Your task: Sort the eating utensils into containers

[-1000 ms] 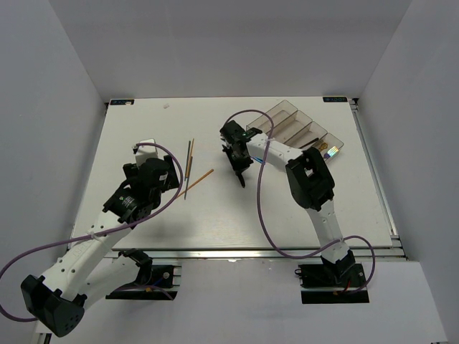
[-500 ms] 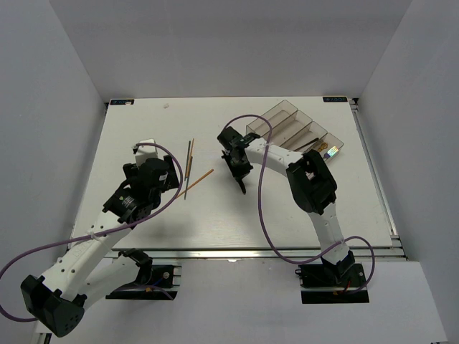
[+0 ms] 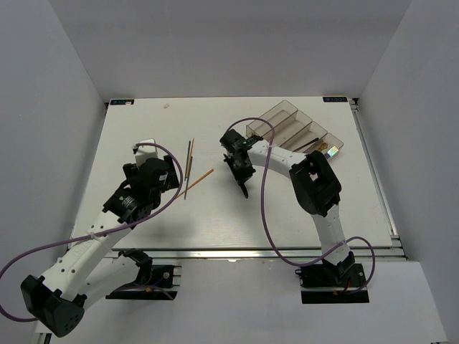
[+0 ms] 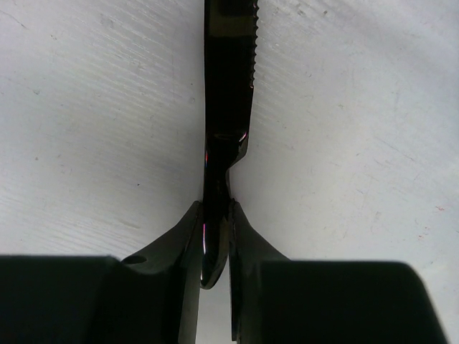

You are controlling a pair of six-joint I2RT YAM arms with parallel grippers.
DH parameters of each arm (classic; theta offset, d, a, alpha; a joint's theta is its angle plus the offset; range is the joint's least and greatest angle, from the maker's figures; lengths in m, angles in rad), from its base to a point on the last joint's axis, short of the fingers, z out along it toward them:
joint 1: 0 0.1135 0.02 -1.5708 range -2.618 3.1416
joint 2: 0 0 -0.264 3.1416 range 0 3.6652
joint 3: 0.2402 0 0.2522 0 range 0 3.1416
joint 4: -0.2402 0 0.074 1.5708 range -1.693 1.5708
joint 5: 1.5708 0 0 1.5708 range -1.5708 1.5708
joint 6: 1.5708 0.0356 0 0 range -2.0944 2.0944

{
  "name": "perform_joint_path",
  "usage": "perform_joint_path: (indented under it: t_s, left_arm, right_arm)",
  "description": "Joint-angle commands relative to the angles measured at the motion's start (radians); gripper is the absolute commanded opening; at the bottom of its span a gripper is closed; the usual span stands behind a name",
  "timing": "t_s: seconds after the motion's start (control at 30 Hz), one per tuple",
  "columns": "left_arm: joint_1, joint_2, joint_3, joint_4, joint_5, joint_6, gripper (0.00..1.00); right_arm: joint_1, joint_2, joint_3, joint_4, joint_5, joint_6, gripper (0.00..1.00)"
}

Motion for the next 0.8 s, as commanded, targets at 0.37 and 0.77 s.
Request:
perform_joint_path:
  t_s: [0.37, 0.77]
  left_arm:
    - [0.003, -0.01, -0.008, 0.01, 0.001, 0.004, 0.98]
    - [0.003, -0.016, -0.008, 0.009, -0.001, 0.004, 0.98]
  right_arm:
    - [0.006, -0.095, -0.005, -0.008, 0.005, -0.004, 0.0]
    - [-0.051, -0.169, 0.012, 0.026, -0.01, 0.01, 0.0]
